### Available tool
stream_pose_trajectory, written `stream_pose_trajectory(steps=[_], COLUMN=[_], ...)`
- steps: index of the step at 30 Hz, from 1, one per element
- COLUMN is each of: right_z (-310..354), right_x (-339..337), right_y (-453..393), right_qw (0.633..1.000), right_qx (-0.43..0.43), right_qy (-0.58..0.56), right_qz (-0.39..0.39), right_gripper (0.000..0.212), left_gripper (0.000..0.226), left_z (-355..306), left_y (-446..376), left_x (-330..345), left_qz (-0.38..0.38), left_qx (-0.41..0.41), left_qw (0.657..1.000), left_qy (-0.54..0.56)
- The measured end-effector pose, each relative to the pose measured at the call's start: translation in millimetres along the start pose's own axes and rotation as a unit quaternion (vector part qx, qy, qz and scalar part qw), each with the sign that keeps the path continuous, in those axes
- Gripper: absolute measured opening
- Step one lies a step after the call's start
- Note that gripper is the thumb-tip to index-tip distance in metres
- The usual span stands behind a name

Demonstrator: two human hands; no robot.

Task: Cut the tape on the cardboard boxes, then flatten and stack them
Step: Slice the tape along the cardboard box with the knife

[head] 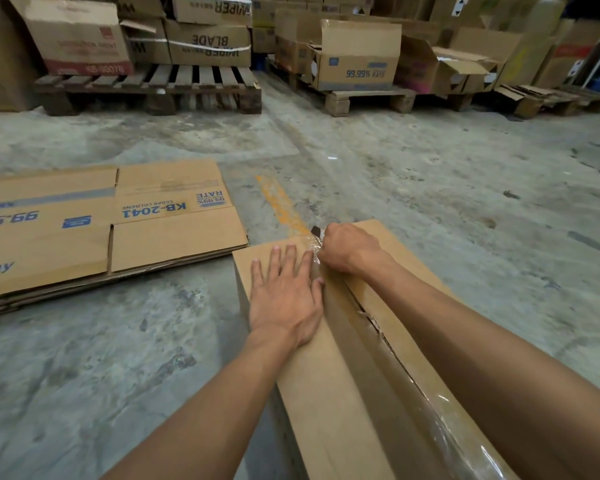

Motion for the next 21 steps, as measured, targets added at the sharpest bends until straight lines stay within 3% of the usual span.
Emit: stream_pose_trajectory(steps=[21], right_z=[1.3], right_x=[2.1], right_y=[7.6], right_qw=[0.999], right_qx=[-0.001], right_qy=[0.012], right_qz=[0.042], right_gripper=[0.036], left_gripper=[0.056], left_z=[2.8], left_y=[2.7], left_x=[-5.0], left_qz=[-0.001], left_qx=[-0.01], left_qw=[1.0], left_qy=[0.02])
Point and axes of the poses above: each hand's wrist, its own y-axis away from the middle knuckle, its own x-axis out of the palm, z = x × y, the point moved 10 cm from there along -y, towards the middle knuckle, and after that the axes turned 9 degrees about -x, right-handed, at the moved point
